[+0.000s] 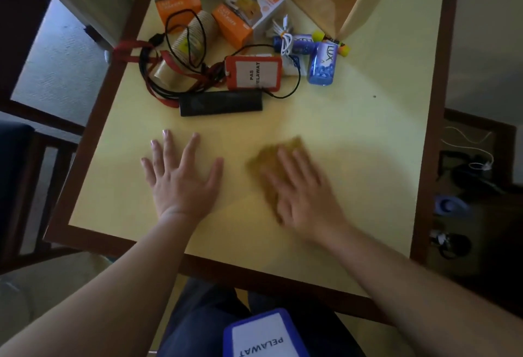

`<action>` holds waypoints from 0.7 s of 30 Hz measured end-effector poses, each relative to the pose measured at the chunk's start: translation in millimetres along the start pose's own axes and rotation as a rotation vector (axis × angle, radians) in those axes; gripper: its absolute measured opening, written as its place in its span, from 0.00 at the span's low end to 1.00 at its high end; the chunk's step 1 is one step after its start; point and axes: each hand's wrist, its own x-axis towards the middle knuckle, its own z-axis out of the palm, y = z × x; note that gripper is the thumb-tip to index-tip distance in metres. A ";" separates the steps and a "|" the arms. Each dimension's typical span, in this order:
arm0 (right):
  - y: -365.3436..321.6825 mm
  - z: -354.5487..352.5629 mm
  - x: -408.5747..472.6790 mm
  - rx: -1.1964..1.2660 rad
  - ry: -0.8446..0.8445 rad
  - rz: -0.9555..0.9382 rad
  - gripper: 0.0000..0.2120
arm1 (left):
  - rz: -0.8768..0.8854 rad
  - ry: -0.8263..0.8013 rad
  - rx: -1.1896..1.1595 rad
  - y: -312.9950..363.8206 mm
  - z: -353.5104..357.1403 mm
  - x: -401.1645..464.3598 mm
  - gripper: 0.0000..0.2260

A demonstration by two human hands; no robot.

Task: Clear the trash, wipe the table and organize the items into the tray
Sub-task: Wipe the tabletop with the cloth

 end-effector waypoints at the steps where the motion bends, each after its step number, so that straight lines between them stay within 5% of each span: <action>1: 0.5 5.2 -34.7 -0.026 -0.048 -0.139 0.32 | -0.001 0.001 -0.003 0.1 0.3 -0.1 0.35; 4: 65.8 -2.1 -98.5 -0.102 -0.126 -0.236 0.35 | -0.010 -0.005 -0.002 1.3 0.7 -0.1 0.35; 9: 180.6 -46.3 -33.8 0.011 -0.024 0.482 0.29 | -0.018 0.004 -0.015 1.2 0.5 -0.5 0.35; 13: 159.3 -58.8 65.5 0.145 0.059 0.856 0.29 | -0.014 0.004 -0.011 -0.1 0.9 0.5 0.35; 15: 106.8 -42.0 72.9 0.117 0.065 0.759 0.30 | -0.018 0.005 -0.008 -1.1 1.5 2.0 0.35; 19: -8.7 6.7 -31.7 0.083 0.017 0.219 0.31 | -0.017 0.002 -0.011 -0.9 1.4 2.5 0.35; 21: -28.2 23.5 -104.9 0.104 -0.052 0.174 0.31 | -0.018 -0.006 -0.009 -0.7 0.5 3.1 0.35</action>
